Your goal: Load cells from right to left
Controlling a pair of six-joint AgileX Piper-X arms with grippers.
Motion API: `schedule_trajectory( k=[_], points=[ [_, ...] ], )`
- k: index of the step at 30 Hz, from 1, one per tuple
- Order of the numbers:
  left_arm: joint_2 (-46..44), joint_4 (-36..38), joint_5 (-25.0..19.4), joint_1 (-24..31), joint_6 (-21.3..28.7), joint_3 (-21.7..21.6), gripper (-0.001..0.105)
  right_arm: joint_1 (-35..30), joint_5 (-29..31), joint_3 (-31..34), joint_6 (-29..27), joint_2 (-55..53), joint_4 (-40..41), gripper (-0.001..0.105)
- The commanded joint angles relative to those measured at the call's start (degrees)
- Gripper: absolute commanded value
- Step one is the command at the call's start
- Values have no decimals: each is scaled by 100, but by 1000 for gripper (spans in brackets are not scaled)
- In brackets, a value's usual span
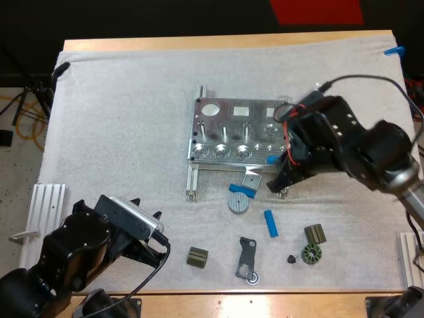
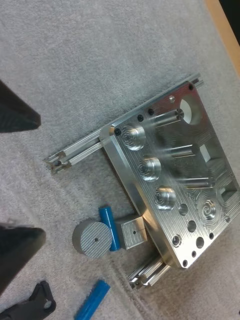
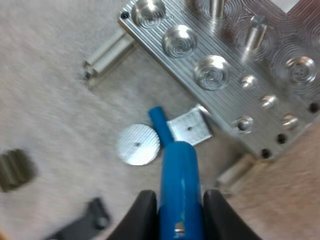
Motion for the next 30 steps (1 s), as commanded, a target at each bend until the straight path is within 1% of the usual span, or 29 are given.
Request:
schedule_trajectory(
  k=[1,4,10,12,15,17,19,21,25,30],
  points=[
    [-24,-31,-72,16,-8,-46,43,-29,232,-215,-302,197,219,0],
    [-24,-31,-72,16,-8,-46,43,-29,570,-415,-554,490,387,0],
    [-24,-31,-72,16,18,-46,43,-29,605,-499,-691,892,430,0],
    [-24,-31,-72,16,36,-46,43,-29,736,-499,-714,996,476,0],
    [-24,-31,-68,16,35,-46,43,-29,1004,-499,-910,1187,495,0],
    [-24,-31,-57,16,35,-46,43,-29,1334,-513,-1062,1310,495,0],
    [-24,-31,-58,16,35,-46,43,-29,1511,-512,-1212,1411,466,0],
    [-24,-31,-58,16,35,-46,43,-29,1562,-512,-1354,1497,440,0],
    [-24,-31,74,16,35,-46,43,-190,1575,-548,-1339,1739,343,0],
    [-24,-31,108,16,35,-46,43,-514,1565,-759,-1261,1942,241,0]
  ],
)
